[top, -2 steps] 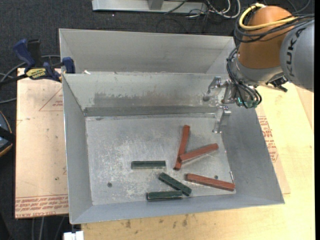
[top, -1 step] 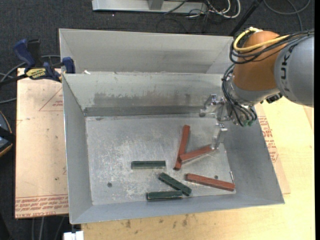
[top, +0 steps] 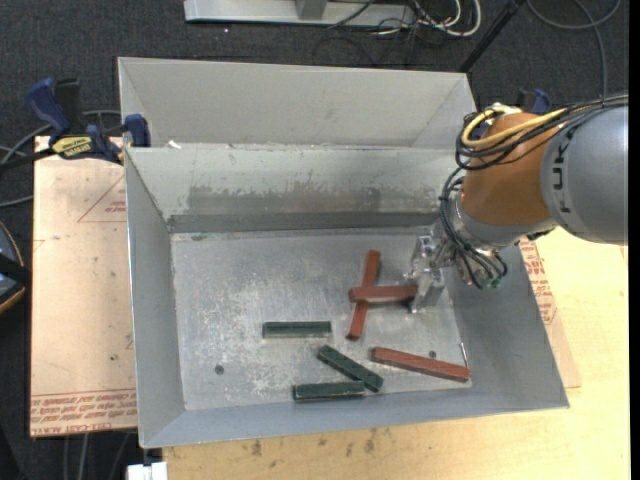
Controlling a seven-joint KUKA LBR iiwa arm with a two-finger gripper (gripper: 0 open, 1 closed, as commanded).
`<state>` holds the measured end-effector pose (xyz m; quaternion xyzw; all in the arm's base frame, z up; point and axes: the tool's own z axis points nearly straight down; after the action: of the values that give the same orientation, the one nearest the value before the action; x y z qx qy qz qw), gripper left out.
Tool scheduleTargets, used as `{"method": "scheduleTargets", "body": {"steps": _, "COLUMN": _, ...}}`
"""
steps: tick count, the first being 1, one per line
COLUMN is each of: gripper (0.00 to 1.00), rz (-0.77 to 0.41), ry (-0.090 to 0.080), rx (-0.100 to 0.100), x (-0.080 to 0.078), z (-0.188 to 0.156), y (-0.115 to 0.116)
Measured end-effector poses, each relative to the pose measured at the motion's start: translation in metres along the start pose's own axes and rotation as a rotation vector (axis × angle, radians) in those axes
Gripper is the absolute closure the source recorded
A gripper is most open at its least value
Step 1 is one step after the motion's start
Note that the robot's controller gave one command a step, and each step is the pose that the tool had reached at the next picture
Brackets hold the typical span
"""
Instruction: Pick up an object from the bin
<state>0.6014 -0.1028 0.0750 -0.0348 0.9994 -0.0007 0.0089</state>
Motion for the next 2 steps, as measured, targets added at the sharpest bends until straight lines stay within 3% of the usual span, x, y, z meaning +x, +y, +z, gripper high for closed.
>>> {"method": "scheduleTargets", "body": {"steps": 1, "gripper": 0.0, "rz": -0.001, "ry": 0.013, "rx": -0.002, "x": 0.0031, "z": 0.0018, "y": 0.0001}}
{"method": "scheduleTargets", "body": {"steps": 2, "gripper": 1.0, "rz": -0.002, "ry": 0.001, "rx": 0.0, "x": 0.0, "z": 0.0001, "y": 0.0004}}
